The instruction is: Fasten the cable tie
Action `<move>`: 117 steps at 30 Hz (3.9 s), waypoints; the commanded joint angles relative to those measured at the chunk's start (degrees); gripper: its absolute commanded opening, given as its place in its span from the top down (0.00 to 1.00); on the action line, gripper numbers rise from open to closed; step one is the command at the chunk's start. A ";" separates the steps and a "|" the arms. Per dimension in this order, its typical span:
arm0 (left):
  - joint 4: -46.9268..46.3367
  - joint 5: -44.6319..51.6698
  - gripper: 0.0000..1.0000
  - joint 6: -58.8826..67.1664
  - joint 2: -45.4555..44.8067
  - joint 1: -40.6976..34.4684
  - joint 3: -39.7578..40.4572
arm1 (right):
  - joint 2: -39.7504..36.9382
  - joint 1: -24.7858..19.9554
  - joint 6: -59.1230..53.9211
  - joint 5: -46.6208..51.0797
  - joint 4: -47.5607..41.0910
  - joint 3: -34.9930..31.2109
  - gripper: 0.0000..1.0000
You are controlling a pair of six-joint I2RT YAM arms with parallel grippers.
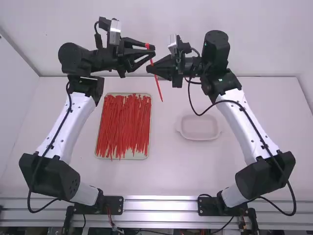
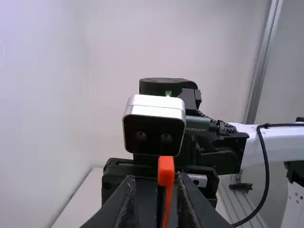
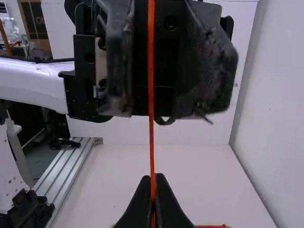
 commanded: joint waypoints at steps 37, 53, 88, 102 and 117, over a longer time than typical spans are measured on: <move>2.54 -0.26 0.98 -1.03 -0.59 -0.22 1.53 | 0.33 0.11 -0.07 0.92 0.42 1.66 1.00; 2.93 -1.14 0.98 -1.03 -0.59 1.62 1.55 | 0.33 -0.39 -0.07 0.92 0.20 1.66 0.53; -36.09 -19.96 0.98 23.21 6.62 2.23 1.55 | 0.33 -2.47 -57.57 14.29 -42.45 1.66 0.02; -40.28 -19.74 0.98 9.35 12.66 5.49 1.55 | 0.33 -4.81 -82.44 8.15 -52.35 1.66 0.02; -43.39 -2.67 0.98 -13.86 12.63 5.18 1.55 | 0.33 0.59 -115.23 8.15 -53.88 1.66 0.02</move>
